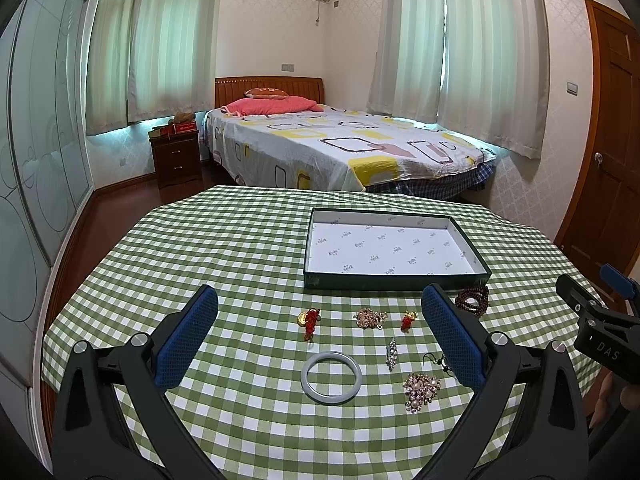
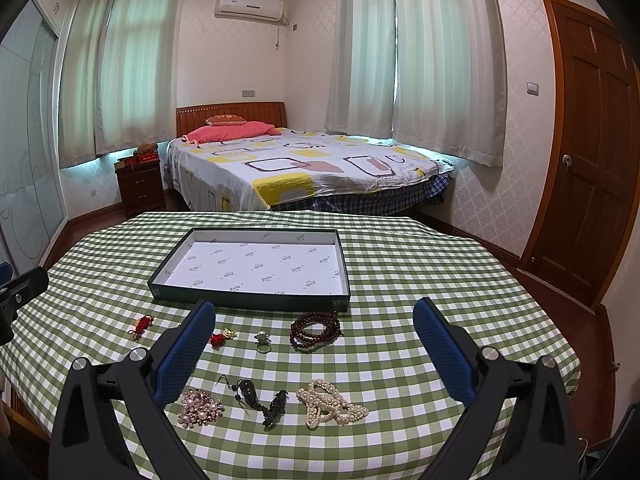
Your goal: Organize jewelry
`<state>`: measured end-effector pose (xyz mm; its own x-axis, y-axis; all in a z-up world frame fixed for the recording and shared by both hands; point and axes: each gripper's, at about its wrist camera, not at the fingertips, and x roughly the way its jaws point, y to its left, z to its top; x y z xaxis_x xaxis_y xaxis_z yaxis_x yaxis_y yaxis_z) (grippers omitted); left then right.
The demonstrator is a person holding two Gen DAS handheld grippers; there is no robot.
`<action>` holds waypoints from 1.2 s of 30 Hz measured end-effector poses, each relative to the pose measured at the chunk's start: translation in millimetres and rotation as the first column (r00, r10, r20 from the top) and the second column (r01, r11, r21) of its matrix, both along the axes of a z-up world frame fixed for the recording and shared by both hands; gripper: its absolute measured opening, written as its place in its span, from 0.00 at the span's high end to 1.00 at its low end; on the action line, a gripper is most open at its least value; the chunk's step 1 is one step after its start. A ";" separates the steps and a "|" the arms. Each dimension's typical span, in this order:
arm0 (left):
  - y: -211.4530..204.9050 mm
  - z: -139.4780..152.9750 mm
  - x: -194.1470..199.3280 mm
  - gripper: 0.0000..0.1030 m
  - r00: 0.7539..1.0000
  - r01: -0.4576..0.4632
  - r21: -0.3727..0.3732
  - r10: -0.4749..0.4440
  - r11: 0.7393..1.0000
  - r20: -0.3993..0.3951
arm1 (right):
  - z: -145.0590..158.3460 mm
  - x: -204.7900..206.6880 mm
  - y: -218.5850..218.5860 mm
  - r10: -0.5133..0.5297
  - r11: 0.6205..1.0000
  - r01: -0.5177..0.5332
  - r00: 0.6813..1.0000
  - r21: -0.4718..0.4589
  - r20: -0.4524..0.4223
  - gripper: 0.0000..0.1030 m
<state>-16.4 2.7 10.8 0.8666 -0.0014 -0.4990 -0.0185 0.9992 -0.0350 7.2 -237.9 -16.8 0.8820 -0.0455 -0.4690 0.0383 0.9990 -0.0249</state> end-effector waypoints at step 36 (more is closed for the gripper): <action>2.4 -49.1 23.2 0.04 0.998 0.030 0.015 -0.029 0.999 -0.047 | -40.9 9.7 -7.3 0.018 0.999 -0.017 0.999 0.032 -0.043 0.06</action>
